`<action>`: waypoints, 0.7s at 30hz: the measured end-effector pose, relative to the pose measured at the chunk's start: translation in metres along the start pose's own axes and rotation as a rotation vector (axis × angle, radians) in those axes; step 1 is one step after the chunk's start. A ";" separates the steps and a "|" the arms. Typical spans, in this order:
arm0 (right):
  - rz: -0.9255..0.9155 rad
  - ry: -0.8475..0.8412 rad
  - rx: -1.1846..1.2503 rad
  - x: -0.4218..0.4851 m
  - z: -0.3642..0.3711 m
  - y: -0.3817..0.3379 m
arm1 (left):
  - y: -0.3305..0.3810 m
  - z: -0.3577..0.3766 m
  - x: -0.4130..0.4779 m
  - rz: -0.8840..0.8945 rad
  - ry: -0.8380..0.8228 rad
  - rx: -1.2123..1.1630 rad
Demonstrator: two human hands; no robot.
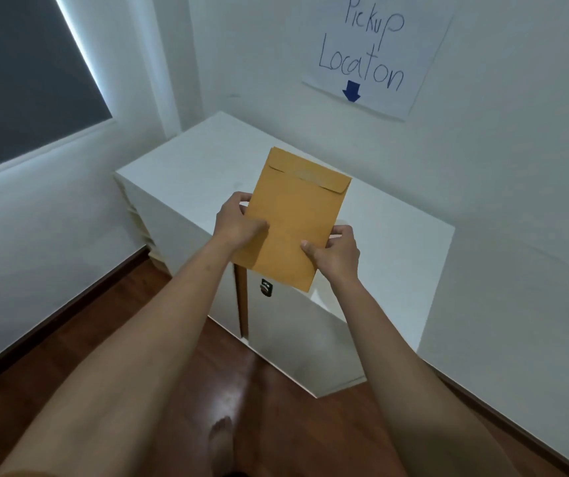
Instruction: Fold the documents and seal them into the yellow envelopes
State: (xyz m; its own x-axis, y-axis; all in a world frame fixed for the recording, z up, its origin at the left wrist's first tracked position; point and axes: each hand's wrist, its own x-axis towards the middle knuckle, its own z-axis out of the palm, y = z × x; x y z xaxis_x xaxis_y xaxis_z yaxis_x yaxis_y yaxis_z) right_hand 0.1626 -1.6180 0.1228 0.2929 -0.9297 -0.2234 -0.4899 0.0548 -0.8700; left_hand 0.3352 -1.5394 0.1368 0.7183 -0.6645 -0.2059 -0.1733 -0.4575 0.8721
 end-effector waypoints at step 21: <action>0.151 0.128 -0.081 0.048 0.049 -0.007 | -0.013 0.016 0.095 -0.010 -0.182 0.184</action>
State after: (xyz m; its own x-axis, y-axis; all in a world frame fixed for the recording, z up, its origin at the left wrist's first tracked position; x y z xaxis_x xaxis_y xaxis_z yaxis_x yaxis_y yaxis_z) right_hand 0.2201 -1.6452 0.0969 0.1069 -0.9522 -0.2863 -0.5860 0.1723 -0.7918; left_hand 0.3950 -1.6065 0.0991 0.5902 -0.7473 -0.3053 -0.2985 -0.5534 0.7776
